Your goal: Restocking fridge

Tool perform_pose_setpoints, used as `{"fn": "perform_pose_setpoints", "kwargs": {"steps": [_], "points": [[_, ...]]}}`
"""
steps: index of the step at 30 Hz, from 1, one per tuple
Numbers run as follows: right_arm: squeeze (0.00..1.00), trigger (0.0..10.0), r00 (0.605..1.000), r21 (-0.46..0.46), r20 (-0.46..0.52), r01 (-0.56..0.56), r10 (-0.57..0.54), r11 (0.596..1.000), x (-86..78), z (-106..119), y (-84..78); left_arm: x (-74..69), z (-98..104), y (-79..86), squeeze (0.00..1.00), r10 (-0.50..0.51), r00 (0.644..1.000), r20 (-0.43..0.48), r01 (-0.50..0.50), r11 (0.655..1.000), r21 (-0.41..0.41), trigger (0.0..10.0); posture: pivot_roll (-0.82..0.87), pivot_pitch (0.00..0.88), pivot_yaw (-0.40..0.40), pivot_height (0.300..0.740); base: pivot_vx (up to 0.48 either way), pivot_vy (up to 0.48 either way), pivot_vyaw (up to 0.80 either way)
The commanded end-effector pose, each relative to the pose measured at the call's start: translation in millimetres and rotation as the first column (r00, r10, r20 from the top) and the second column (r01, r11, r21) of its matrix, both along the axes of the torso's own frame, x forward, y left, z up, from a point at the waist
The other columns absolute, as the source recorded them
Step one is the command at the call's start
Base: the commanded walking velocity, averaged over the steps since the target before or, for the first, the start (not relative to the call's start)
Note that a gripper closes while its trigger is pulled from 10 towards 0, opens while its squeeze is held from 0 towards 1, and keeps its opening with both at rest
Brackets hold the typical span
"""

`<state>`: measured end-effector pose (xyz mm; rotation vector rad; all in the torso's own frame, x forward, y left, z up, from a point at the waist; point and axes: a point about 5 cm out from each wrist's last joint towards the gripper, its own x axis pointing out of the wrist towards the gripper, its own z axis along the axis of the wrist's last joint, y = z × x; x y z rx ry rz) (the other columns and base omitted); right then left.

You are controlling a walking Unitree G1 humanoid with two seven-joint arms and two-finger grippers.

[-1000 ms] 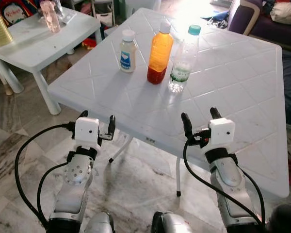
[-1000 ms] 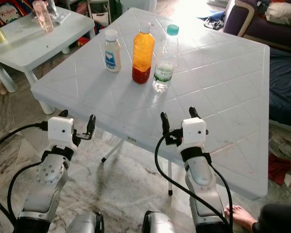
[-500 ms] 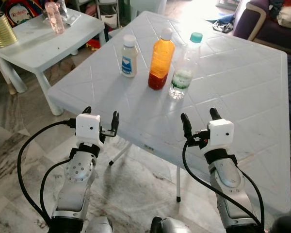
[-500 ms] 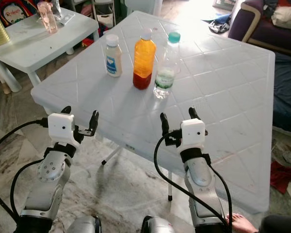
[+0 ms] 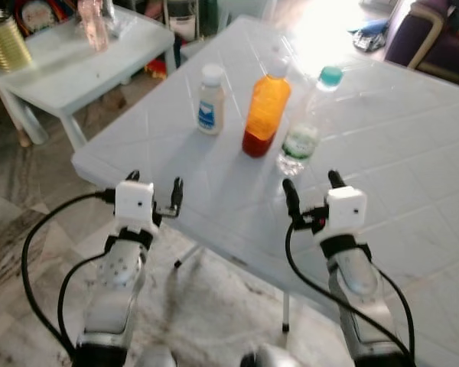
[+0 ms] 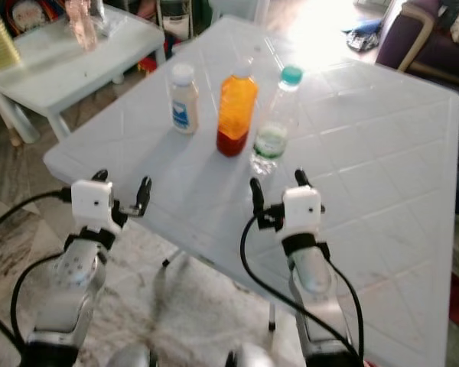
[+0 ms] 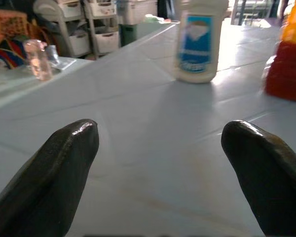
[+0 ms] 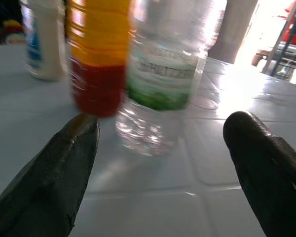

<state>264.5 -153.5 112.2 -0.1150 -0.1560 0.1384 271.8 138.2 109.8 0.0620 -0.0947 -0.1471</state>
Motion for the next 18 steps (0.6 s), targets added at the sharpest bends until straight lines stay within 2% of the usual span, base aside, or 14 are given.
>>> {"fn": "perform_pose_setpoints", "kwargs": {"steps": [1, 12, 18], "points": [[0.0, 10.0, 1.0, 0.002, 0.015, 0.012, -0.012, 1.0, -0.3, 3.0, -0.2, -2.9, -3.9, -1.8, 0.0, -0.009, 1.0, -0.018, 0.009, 1.0, 0.008, 10.0, 0.07, 0.113, -0.052, 0.74, 0.274, 0.0, 0.0], [0.0, 10.0, 0.997, -0.015, 0.055, 0.046, -0.046, 0.999, 12.7, 15.8, -15.2, -4.2, -6.0, -2.4, 0.0, -0.004, 1.0, -0.027, 0.004, 1.0, 0.02, 10.0, 0.07, 0.122, -0.049, 0.74, 0.0, 0.0, 0.0], [0.0, 10.0, 0.997, -0.022, 0.06, 0.048, -0.047, 0.999, 13.5, 17.2, -17.0, -5.4, -6.3, -1.0, 0.0, 0.007, 1.0, -0.027, -0.006, 1.0, 0.017, 10.0, 0.07, 0.126, -0.051, 0.74, 0.0, 0.0, 0.0]]}}
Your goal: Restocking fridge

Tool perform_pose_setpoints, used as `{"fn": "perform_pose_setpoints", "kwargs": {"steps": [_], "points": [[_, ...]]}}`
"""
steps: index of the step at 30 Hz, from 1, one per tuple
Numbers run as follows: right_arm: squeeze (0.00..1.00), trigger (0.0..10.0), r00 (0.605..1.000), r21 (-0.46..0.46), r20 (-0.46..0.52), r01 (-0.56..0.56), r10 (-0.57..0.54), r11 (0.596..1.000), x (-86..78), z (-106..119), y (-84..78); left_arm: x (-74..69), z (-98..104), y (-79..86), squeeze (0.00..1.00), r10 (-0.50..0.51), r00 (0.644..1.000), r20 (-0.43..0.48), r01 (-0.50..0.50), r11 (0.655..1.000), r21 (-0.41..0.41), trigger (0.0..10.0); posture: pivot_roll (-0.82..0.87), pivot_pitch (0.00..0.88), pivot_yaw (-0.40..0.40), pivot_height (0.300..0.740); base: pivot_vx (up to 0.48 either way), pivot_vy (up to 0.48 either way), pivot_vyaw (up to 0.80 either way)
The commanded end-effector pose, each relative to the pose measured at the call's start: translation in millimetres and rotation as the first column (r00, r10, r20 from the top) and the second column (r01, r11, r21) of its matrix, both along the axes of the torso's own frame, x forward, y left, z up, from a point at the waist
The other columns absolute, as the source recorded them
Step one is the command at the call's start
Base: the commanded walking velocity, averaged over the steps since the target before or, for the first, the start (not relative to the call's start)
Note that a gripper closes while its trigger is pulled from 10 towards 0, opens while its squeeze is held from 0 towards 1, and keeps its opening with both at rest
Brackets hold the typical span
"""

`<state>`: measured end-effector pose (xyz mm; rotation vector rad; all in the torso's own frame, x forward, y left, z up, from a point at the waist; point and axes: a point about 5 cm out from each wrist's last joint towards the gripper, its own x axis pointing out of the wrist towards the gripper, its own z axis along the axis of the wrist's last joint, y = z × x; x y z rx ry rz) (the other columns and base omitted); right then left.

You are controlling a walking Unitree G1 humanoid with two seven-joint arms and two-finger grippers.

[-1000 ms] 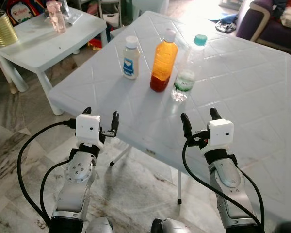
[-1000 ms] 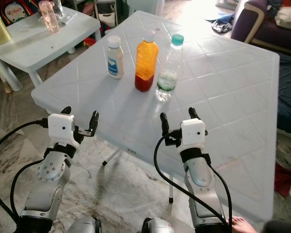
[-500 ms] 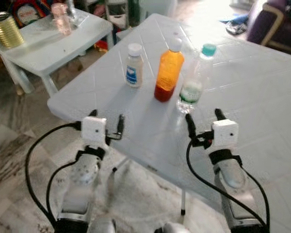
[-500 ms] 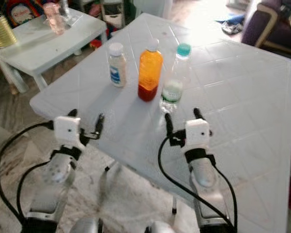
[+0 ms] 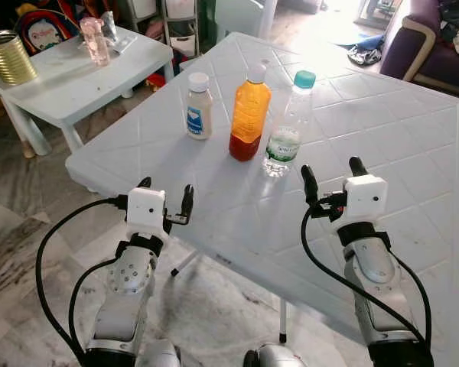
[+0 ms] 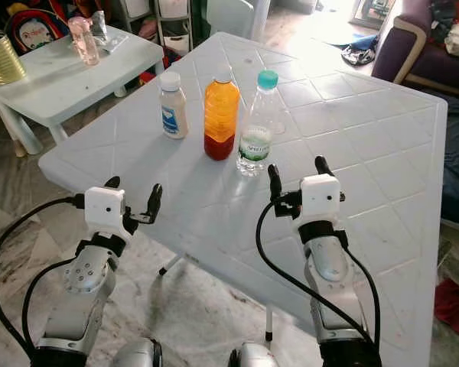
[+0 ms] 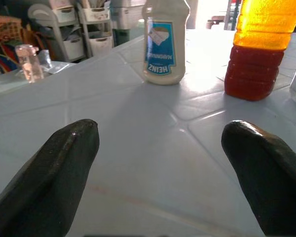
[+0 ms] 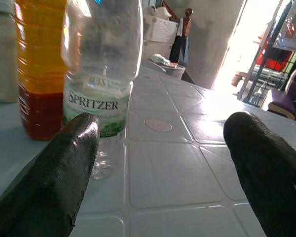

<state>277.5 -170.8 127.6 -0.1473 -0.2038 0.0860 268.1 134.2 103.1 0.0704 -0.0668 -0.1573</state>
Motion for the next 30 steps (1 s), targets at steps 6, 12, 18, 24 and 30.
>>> {"fn": "perform_pose_setpoints", "kwargs": {"steps": [6, 12, 18, 24, 30], "points": [[0.0, 10.0, 0.999, 0.002, 0.035, -0.023, 0.023, 1.0, 3.8, 9.4, 5.4, -2.3, 0.4, 3.7, 0.0, 0.019, 1.0, -0.001, -0.019, 1.0, 0.013, 10.0, 0.07, 0.132, -0.045, 0.74, 0.0, 0.0, 0.0], [0.0, 10.0, 0.985, -0.05, 0.148, -0.079, 0.086, 0.996, 17.2, 46.1, 9.7, -1.8, 1.0, 4.9, 0.0, 0.021, 1.0, 0.0, -0.021, 1.0, 0.018, 10.0, 0.08, 0.137, -0.041, 0.74, 0.0, 0.0, 0.0], [0.0, 10.0, 0.961, -0.076, 0.215, -0.162, 0.175, 0.984, 22.9, 74.4, 27.4, -1.2, 1.7, 4.3, 0.0, 0.021, 1.0, 0.001, -0.021, 1.0, 0.02, 10.0, 0.08, 0.136, -0.041, 0.74, 0.0, 0.0, 0.0], [0.0, 10.0, 0.955, -0.051, 0.241, -0.166, 0.173, 0.985, 31.4, 90.1, 33.6, -1.4, 2.0, 2.1, 0.0, 0.014, 1.0, 0.001, -0.014, 1.0, 0.021, 10.0, 0.08, 0.135, -0.04, 0.74, 0.0, 0.0, 0.0], [0.0, 10.0, 0.958, -0.015, 0.253, -0.136, 0.136, 0.991, 42.8, 103.7, 31.7, 0.8, 2.7, 2.9, 0.0, 0.013, 1.0, 0.004, -0.013, 1.0, 0.024, 10.0, 0.08, 0.133, -0.034, 0.74, 0.0, 0.0, 0.0]]}}
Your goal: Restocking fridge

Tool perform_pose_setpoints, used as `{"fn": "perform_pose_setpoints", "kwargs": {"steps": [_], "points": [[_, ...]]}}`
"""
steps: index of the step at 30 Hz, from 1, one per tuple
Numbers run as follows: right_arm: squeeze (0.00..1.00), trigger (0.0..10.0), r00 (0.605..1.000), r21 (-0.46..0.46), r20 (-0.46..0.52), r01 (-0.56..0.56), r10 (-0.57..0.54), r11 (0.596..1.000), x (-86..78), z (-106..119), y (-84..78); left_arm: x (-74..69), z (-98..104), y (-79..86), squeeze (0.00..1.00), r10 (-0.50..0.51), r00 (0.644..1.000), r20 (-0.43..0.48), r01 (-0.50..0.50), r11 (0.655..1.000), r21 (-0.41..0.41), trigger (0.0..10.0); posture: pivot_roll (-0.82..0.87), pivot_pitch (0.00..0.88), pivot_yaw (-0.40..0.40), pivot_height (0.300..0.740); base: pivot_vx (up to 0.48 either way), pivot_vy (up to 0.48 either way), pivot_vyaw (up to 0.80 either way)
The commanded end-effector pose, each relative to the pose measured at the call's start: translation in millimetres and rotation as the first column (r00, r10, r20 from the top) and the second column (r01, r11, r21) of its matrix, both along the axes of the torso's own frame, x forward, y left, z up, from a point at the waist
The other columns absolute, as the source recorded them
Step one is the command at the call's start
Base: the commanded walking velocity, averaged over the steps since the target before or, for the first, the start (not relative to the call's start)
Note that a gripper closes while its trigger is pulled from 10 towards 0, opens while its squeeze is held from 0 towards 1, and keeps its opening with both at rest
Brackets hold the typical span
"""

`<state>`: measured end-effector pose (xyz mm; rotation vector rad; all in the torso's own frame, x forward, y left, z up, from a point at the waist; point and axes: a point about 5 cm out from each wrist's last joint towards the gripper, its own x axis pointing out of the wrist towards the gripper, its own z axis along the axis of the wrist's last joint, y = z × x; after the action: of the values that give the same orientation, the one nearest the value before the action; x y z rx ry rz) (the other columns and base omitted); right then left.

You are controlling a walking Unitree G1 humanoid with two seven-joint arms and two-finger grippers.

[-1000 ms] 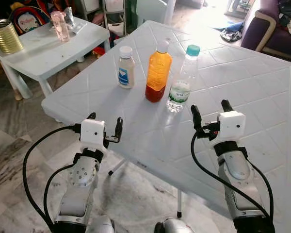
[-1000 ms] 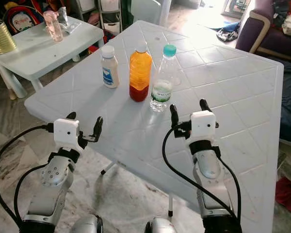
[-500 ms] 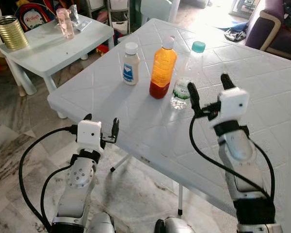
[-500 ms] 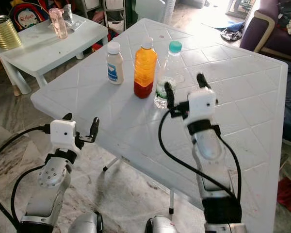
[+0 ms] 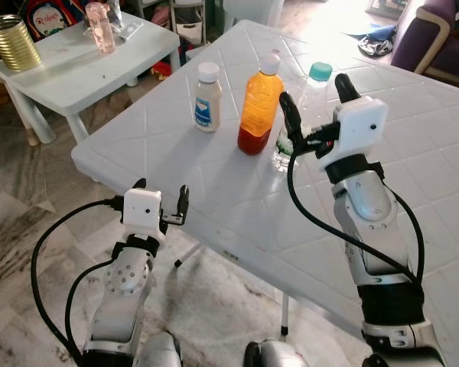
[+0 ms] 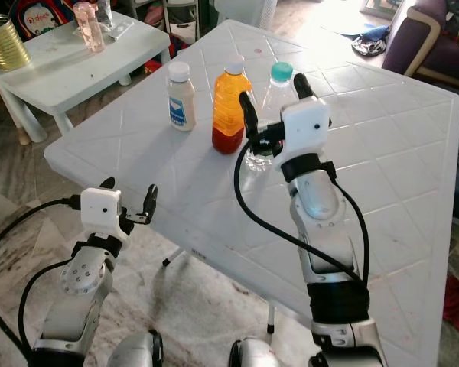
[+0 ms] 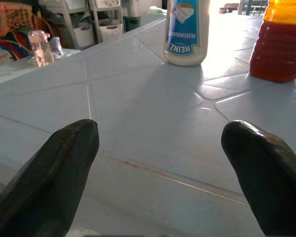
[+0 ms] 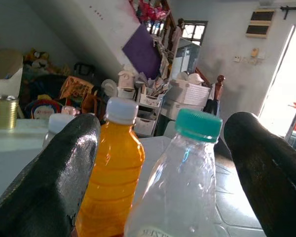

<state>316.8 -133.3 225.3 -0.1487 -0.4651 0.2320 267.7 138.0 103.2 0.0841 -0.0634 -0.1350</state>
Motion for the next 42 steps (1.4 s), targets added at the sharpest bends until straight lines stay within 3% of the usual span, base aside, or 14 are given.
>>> {"fn": "perform_pose_setpoints", "kwargs": {"steps": [1, 11, 12, 14, 15, 16, 21, 22, 25, 42], "points": [[0.0, 10.0, 1.0, 0.014, 0.008, 0.026, -0.026, 1.0, 4.8, 8.3, -5.6, 1.4, 2.6, -1.1, 0.0, -0.01, 1.0, 0.005, 0.01, 1.0, 0.011, 10.0, 0.08, 0.133, -0.034, 0.74, 0.0, 0.0, 0.0], [0.0, 10.0, 0.996, 0.067, -0.056, 0.073, -0.069, 0.995, 26.1, 19.8, -10.3, 2.6, 2.2, -3.6, 0.0, -0.017, 1.0, 0.003, 0.017, 1.0, 0.007, 10.0, 0.08, 0.132, -0.037, 0.74, 0.0, 0.0, 0.0], [0.0, 8.4, 0.996, 0.072, -0.067, 0.07, -0.065, 0.995, 28.0, 19.2, -10.1, 2.5, 2.1, -3.6, 0.0, -0.018, 1.0, 0.002, 0.018, 1.0, 0.007, 10.0, 0.08, 0.132, -0.037, 0.74, 0.0, 0.0, 0.0], [0.0, 2.9, 0.994, 0.063, -0.096, 0.065, -0.059, 0.996, 34.0, 16.9, -8.7, 2.8, 1.9, -4.0, 0.0, -0.021, 1.0, 0.001, 0.021, 1.0, 0.007, 10.0, 0.09, 0.131, -0.037, 0.74, 0.0, 0.0, 0.0], [0.0, 2.9, 0.993, 0.059, -0.099, 0.067, -0.06, 0.996, 35.1, 16.7, -8.5, 2.8, 1.8, -4.1, 0.0, -0.022, 1.0, 0.001, 0.022, 1.0, 0.007, 10.0, 0.09, 0.131, -0.037, 0.74, 0.0, 0.0, 0.0], [0.0, 2.1, 0.993, 0.058, -0.102, 0.067, -0.061, 0.996, 36.2, 16.7, -8.3, 2.7, 1.9, -4.2, 0.0, -0.022, 1.0, 0.001, 0.022, 1.0, 0.007, 10.0, 0.09, 0.131, -0.037, 0.74, 0.0, 0.0, 0.0], [0.0, 1.5, 0.991, 0.052, -0.126, 0.054, -0.047, 0.997, 42.9, 16.7, -6.2, 2.9, 1.7, -4.4, 0.0, -0.022, 1.0, 0.001, 0.022, 1.0, 0.007, 10.0, 0.09, 0.129, -0.04, 0.74, 0.0, 0.0, 0.0], [0.0, 0.7, 0.991, 0.052, -0.129, 0.051, -0.044, 0.997, 44.3, 17.3, -6.2, 2.9, 1.6, -4.6, 0.0, -0.022, 1.0, 0.0, 0.022, 1.0, 0.007, 10.0, 0.09, 0.129, -0.041, 0.74, 0.0, 0.0, 0.0], [0.0, 0.1, 0.99, 0.046, -0.139, 0.04, -0.033, 0.998, 48.5, 19.3, -5.7, 3.0, 1.7, -5.1, 0.0, -0.023, 1.0, 0.0, 0.023, 1.0, 0.007, 10.0, 0.09, 0.129, -0.042, 0.74, 0.0, 0.0, 0.0], [0.0, 0.0, 0.98, 0.022, -0.191, 0.059, -0.054, 0.998, 52.0, 17.8, -5.9, 3.9, 0.1, -5.2, 0.0, -0.026, 1.0, -0.012, 0.026, 1.0, 0.012, 10.0, 0.09, 0.123, -0.04, 0.74, 0.0, 0.0, 0.0]]}}
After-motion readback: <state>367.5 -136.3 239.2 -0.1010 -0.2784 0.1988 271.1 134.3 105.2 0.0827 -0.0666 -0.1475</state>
